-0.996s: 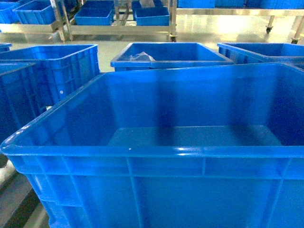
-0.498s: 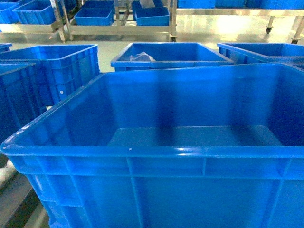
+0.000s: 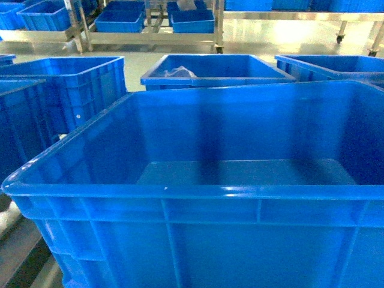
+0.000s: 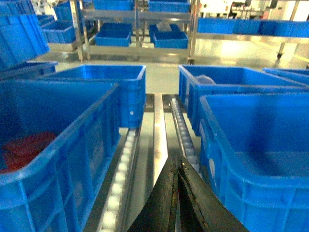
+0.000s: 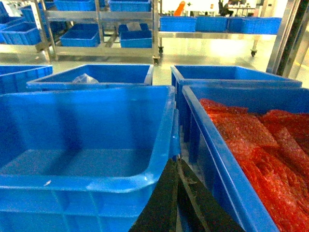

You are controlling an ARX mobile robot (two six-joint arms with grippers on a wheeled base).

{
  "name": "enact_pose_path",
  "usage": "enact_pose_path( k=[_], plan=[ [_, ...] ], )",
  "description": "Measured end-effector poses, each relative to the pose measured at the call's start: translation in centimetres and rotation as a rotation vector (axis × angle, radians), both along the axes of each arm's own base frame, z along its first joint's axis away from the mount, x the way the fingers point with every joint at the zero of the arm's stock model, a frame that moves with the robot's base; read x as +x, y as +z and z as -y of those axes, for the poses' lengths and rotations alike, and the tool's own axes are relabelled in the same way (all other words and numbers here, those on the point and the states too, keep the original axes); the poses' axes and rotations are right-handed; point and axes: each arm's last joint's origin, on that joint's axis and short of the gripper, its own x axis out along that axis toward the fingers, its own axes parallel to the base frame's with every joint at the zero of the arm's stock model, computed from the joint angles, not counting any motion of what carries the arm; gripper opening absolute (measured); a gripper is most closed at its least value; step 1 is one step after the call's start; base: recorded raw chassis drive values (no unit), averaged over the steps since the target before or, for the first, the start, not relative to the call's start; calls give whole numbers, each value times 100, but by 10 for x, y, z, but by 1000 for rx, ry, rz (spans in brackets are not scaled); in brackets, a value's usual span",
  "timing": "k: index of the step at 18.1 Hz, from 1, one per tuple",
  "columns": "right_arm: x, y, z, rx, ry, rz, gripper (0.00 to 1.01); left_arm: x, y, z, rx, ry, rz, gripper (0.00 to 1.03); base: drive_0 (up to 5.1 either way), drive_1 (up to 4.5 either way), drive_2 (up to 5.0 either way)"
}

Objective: Place box next to blue box on left shelf

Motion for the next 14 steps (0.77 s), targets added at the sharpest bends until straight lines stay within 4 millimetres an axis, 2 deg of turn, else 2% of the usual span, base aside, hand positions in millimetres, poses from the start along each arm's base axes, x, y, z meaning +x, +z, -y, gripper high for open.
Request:
enact_pose_path(
  k=[2, 3, 7, 8, 10, 11, 12, 13, 14],
  plan=[
    [-10, -5, 0, 0, -2, -26, 2, 0, -3, 0, 1, -2, -16, 2, 0, 0, 0],
    [-11, 0, 0, 0, -2, 14, 2, 0, -3, 0, 1, -4, -19, 2, 0, 0, 0],
    [-11, -3, 0, 0, 0, -10, 2, 0, -3, 0, 1, -3, -19, 2, 0, 0, 0],
    [-11, -3, 0, -2, 0, -10, 10, 0, -3, 0, 1, -2, -18, 6, 0, 0, 0],
    [-11, -3, 0, -2, 0, -10, 35, 0, -3, 0, 1, -3, -18, 31, 0, 0, 0],
    [-11, -3, 0, -2, 0, -10, 61, 0, -3, 0, 1, -3, -18, 57, 0, 0, 0],
    [-11, -3, 0, -2, 0, -10, 97, 0, -3, 0, 1, -3, -18, 93, 0, 0, 0],
    [-11, -3, 0, -2, 0, -10, 98, 0, -3, 0, 2, -3, -18, 98, 0, 0, 0],
    [-11, -3, 0, -2, 0, -10, 98, 0, -3, 0, 2, -3, -18, 98, 0, 0, 0]
  ],
)
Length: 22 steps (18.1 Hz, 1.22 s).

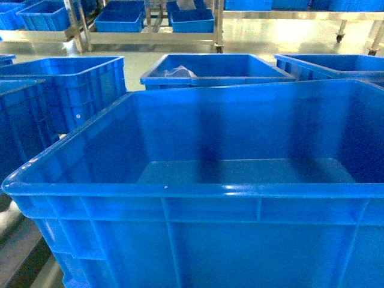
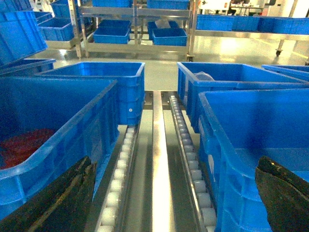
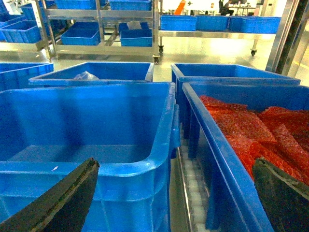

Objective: Place box next to blue box on left shelf

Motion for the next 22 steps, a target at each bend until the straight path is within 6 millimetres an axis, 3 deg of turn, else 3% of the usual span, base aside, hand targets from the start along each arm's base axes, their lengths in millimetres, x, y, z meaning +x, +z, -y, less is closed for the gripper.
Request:
enact_pose_path(
  k=[22],
  plan=[
    [0, 0, 0, 0, 0, 0, 98, 0, 0, 0, 0, 0, 0, 98, 0, 0, 0]
  ],
)
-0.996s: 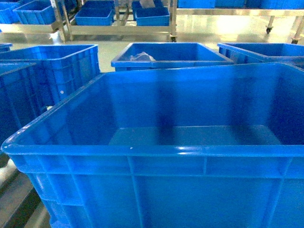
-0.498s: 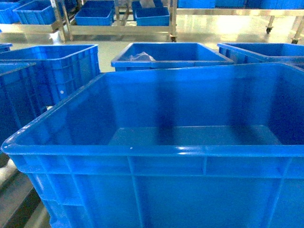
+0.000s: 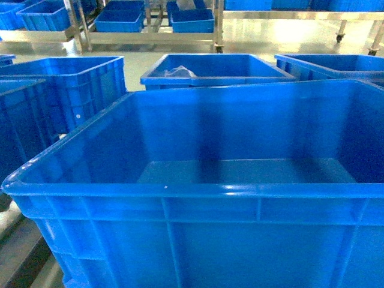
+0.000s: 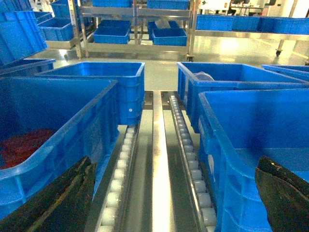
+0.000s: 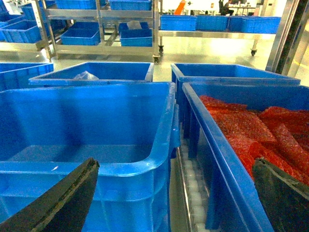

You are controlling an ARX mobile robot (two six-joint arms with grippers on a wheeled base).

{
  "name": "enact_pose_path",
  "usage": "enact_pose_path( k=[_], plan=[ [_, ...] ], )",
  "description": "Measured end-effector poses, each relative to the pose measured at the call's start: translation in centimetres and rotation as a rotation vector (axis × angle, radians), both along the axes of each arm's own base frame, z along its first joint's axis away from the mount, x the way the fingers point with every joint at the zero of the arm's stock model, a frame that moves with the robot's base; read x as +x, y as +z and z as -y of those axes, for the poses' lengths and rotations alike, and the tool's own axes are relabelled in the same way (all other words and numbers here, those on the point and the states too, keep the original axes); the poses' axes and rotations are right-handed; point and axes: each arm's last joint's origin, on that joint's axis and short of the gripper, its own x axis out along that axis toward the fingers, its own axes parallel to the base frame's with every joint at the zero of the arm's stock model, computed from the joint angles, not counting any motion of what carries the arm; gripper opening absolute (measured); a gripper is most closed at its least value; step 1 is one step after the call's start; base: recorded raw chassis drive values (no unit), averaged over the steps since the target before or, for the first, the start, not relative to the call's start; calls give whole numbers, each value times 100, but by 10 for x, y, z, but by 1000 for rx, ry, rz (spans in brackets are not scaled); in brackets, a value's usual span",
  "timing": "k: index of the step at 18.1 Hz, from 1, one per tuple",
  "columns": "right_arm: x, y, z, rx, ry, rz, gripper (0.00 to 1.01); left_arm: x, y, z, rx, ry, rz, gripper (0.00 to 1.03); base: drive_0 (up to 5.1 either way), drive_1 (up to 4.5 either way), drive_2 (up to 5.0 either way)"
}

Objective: Place box next to blue box on left shelf

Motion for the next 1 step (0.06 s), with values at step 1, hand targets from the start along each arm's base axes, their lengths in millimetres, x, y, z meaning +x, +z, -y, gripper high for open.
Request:
enact_pose_path(
  k=[1],
  plan=[
    [0, 0, 0, 0, 0, 0, 98, 0, 0, 0, 0, 0, 0, 98, 0, 0, 0]
  ],
)
